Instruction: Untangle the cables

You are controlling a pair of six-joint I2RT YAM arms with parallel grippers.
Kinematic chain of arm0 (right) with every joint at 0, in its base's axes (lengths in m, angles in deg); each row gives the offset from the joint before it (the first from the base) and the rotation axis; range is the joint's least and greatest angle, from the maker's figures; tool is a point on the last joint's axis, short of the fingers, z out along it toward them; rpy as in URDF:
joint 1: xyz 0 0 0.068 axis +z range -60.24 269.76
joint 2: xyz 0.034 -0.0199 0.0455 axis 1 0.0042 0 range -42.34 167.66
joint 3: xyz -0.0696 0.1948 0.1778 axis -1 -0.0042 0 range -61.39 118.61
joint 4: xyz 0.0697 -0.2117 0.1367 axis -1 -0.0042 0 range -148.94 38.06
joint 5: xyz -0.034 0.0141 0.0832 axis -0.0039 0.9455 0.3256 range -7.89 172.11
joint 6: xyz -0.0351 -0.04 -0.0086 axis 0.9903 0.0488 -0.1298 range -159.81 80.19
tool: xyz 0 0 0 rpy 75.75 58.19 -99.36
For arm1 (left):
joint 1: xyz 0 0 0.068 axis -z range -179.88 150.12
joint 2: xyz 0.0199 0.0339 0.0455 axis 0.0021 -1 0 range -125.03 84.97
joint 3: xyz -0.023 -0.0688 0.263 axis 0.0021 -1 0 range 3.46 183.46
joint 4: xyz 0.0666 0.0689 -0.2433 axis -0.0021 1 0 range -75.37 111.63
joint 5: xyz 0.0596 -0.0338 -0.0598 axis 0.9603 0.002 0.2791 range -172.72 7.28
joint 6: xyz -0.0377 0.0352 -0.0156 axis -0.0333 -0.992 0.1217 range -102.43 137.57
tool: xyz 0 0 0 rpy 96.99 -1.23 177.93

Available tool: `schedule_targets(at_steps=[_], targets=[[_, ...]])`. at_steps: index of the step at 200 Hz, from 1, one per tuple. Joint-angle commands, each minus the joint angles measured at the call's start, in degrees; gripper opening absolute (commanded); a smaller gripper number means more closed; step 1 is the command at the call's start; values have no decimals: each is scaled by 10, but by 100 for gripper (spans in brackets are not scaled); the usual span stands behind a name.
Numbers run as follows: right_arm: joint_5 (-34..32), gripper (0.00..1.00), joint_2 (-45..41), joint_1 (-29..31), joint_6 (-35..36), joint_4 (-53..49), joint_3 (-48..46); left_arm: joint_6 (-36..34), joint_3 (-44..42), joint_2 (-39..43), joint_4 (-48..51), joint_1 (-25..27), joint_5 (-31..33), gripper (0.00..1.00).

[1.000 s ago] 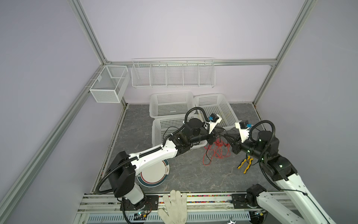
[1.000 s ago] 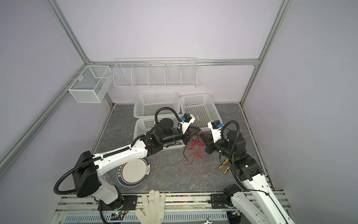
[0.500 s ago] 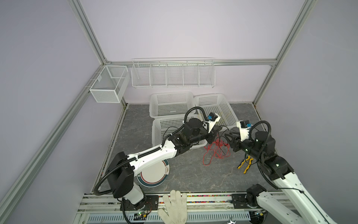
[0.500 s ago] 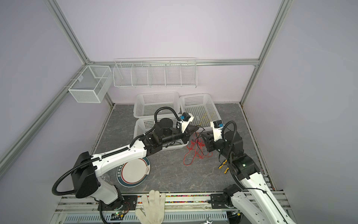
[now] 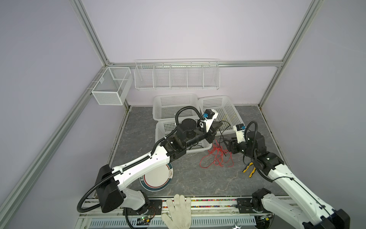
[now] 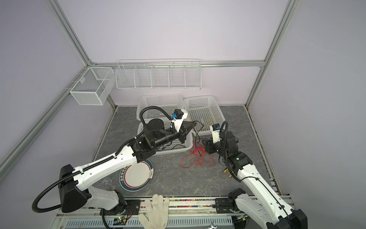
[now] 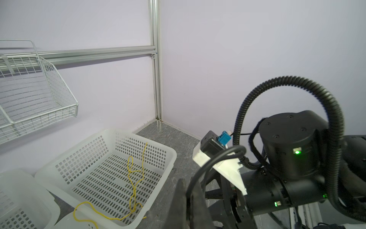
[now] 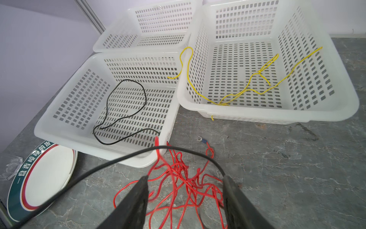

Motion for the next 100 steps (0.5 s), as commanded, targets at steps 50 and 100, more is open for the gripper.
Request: schedule_targets(at_steps=[50,100], targets=[[-23,71,40,2,-9,26,-6,-18,1,44,-7,0,14,0],[-79,83,41,3,-21,23,-6,-59,1,100,30,1,125,0]])
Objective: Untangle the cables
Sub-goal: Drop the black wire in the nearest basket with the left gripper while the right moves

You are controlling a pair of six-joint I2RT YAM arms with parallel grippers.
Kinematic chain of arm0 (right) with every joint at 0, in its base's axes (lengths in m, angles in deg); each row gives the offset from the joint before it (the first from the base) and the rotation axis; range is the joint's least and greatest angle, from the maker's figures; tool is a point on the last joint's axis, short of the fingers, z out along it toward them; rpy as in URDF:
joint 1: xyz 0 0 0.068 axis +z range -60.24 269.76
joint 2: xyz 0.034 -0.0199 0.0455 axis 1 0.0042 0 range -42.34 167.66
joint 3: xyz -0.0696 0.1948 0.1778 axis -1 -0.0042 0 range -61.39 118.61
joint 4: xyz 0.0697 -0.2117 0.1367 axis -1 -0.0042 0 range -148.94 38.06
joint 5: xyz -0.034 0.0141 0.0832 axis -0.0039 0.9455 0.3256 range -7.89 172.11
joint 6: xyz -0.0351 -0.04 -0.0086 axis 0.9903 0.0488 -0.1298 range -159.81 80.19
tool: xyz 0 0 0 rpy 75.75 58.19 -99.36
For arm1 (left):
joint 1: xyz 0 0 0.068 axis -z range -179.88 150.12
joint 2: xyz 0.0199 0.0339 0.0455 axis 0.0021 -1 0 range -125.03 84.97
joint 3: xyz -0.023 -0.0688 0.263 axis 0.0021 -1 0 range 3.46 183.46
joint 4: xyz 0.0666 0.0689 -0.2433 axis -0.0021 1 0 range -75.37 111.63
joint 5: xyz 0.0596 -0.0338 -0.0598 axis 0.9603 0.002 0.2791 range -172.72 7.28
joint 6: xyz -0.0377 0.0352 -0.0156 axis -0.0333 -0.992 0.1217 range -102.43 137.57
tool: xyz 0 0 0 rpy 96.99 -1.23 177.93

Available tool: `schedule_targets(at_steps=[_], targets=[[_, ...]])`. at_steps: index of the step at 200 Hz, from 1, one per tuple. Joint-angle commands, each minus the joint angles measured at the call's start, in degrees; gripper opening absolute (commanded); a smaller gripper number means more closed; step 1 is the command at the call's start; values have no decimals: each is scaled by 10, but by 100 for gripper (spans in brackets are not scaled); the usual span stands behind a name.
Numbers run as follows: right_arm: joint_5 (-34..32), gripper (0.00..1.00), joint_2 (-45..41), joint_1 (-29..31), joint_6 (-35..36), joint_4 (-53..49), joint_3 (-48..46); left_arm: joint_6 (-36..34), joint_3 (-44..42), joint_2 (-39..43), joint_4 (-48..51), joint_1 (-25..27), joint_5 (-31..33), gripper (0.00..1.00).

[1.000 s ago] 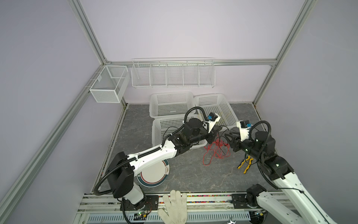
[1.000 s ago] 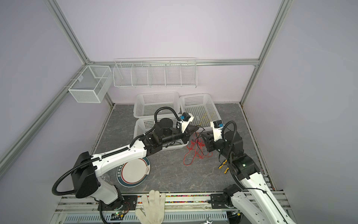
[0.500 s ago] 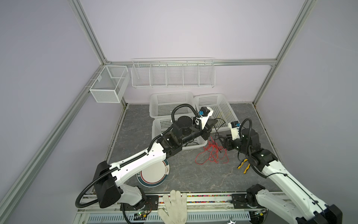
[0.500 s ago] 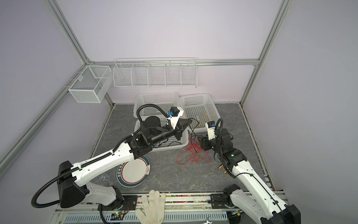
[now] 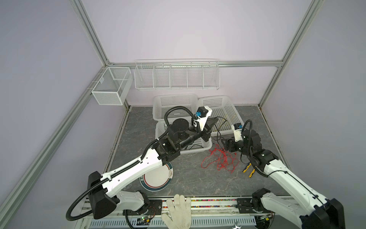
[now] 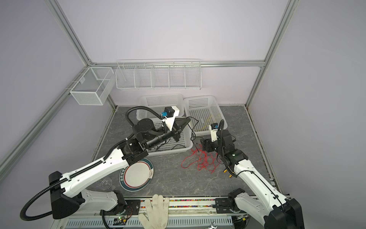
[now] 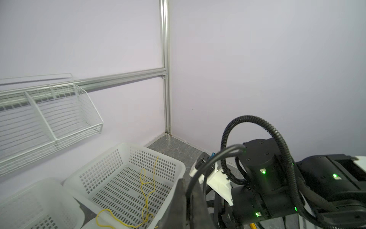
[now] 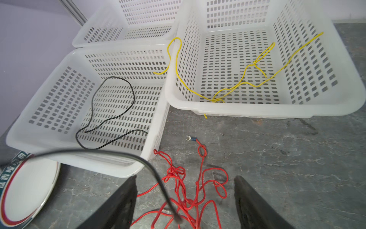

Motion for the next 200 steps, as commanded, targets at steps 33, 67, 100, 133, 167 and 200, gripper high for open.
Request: schedule_targets(at_steps=[33,67,100,133,167,200], targets=[[-45,86,5,1,-8,2,-1,-65,7,56,52,-5,153,0],[-41,87,9,2,-11,4,-1,-66,-3,64,83,-37,221,0],[-37,87,10,1,-9,2,3,-32,-38,60,107,-99,254,0],[-20,87,17,2,-7,-6,11,-6,-85,46,112,-125,260,0],[5,87,29,2,-13,-34,30,38,-130,24,116,-151,260,0],[-4,86,35,2,-17,-81,49,77,-156,-10,122,-175,235,0]])
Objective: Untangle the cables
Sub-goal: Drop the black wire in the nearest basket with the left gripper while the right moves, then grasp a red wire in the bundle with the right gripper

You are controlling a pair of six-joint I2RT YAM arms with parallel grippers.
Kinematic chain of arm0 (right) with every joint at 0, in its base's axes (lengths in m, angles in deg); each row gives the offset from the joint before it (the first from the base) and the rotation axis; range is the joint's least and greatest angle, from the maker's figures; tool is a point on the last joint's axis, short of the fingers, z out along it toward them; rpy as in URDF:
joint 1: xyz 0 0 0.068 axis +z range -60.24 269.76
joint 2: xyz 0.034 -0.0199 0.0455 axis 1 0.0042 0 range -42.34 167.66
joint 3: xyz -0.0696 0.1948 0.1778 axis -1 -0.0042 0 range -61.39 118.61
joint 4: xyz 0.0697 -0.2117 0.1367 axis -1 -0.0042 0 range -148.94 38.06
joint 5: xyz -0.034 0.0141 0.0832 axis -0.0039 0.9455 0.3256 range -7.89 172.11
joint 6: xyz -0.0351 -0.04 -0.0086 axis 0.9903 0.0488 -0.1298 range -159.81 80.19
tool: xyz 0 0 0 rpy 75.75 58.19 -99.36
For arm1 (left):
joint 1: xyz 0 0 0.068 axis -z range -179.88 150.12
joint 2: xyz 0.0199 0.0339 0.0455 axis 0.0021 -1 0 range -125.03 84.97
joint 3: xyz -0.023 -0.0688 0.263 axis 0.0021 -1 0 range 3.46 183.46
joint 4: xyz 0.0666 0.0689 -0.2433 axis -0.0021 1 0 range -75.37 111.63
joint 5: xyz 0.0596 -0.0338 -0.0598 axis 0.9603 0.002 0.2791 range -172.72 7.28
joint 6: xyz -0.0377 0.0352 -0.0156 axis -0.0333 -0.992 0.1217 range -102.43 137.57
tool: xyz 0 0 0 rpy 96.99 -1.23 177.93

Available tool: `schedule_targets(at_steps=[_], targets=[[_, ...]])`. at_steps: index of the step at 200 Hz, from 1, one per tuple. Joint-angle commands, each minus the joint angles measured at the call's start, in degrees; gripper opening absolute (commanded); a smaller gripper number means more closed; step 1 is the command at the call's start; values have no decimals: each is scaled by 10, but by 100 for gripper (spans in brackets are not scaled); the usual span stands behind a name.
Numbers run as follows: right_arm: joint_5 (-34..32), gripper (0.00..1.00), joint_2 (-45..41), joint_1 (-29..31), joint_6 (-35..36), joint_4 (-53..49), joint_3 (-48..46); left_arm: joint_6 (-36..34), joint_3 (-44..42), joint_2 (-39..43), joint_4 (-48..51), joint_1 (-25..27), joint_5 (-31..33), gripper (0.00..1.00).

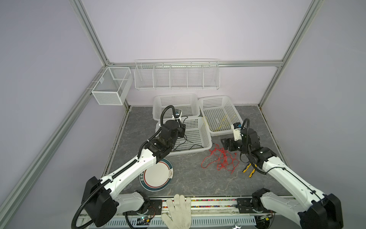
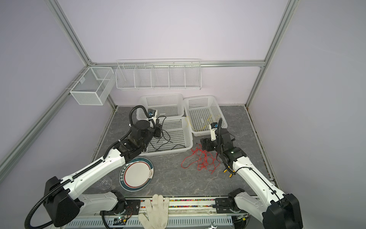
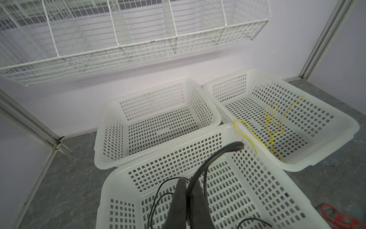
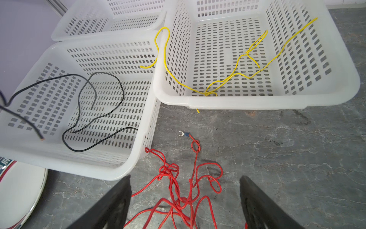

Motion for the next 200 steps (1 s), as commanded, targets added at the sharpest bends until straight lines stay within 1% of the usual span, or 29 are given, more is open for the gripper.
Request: schedule_targets(at_steps=[1,50,57,70,111,124,144,164,183,200], targets=[[4,86,5,2,-9,-45,24,44,-16,-20,10,-13,-13,0],[9,83,9,3,-16,-81,24,68,-16,-80,28,-15,-16,0],[21,82,10,4,-14,-80,23,69,-14,-89,30,-15,-16,0],[64,80,6,12,-2,-68,18,72,-12,-102,32,-15,-15,0],[89,79,-5,67,18,-51,16,75,-10,-119,33,-15,-21,44],[98,79,-1,79,17,-47,16,75,-10,-119,30,-15,-25,53],[106,78,9,103,14,-44,13,77,-10,-118,29,-15,-35,62],[91,77,20,130,8,-43,9,80,-9,-109,32,-15,-57,70],[78,75,26,149,-5,-41,1,76,-11,-94,35,-15,-92,71],[46,74,23,174,-14,-39,-14,65,-17,-76,37,-14,-132,72]])
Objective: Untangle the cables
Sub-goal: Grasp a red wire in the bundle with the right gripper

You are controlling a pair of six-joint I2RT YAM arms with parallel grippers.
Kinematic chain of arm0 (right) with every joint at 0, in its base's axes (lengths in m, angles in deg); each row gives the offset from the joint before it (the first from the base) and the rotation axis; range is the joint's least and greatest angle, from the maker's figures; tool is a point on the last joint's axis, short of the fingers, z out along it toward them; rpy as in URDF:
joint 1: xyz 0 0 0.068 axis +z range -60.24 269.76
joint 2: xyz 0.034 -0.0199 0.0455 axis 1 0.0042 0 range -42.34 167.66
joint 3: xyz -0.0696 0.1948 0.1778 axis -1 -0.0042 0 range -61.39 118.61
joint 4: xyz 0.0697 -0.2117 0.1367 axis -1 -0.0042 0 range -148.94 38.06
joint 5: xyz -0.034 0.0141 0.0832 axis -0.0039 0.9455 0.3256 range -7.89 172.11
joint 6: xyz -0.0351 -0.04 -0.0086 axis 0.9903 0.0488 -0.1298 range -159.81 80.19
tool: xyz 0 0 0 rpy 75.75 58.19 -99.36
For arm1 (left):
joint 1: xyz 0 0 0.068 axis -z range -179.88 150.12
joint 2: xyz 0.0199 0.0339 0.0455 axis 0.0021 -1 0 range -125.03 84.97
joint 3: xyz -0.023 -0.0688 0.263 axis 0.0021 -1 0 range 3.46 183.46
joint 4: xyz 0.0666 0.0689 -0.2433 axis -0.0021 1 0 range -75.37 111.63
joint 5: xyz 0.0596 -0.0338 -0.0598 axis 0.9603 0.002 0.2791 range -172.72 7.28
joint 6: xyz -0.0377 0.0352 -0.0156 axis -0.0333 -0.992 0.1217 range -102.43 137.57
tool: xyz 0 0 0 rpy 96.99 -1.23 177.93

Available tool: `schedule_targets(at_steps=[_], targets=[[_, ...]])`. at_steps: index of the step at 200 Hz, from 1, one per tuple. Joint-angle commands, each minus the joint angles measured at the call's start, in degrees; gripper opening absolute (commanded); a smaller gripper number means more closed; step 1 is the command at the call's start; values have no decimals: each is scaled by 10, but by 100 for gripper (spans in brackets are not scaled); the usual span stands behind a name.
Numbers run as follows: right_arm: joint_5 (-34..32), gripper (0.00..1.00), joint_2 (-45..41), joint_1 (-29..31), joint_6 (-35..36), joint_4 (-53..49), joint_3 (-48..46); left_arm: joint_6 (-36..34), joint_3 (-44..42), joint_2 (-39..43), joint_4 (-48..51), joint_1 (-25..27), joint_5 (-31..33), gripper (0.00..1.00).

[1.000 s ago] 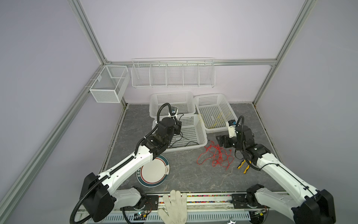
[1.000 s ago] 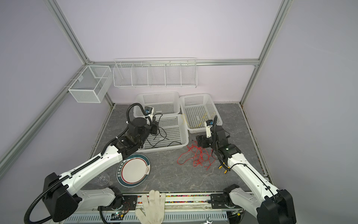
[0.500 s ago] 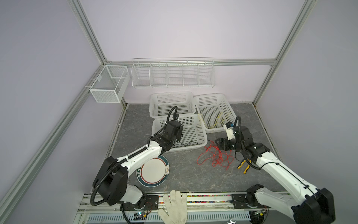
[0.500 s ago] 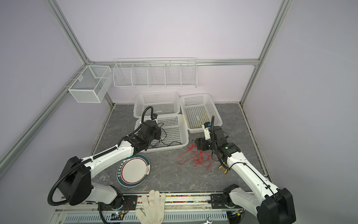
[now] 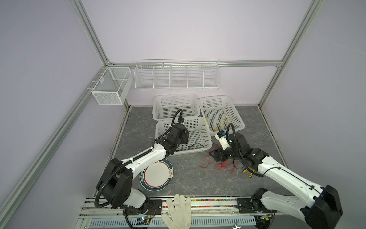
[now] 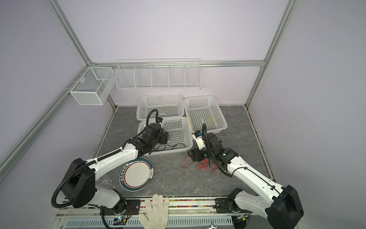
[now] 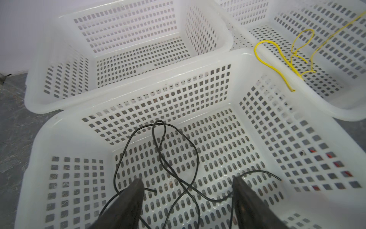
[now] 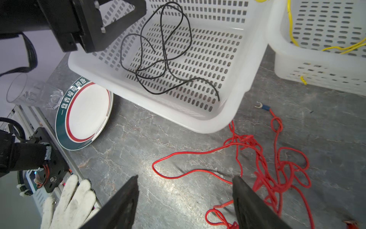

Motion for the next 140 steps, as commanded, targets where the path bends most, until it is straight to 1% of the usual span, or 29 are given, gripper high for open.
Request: schedule_targets(at_steps=[1,30,64,88,109,120,140], targets=[[-34,74,0,28,-15,12,-24,-4,1,34,2,-1,-64,72],[-100,73,7,88,-32,11,-47,3,-33,78,-33,-1,-98,72],[-125,73,58,149,-61,54,-49,12,-68,126,-76,-1,-122,73],[-127,73,106,170,-68,87,-39,18,-75,148,-74,0,-130,73],[-135,69,155,179,-70,96,-21,20,-85,170,-74,1,-135,73],[-139,67,173,181,-75,105,-16,20,-93,179,-77,2,-136,73],[-130,66,193,182,-83,133,-16,22,-107,193,-86,4,-140,74]])
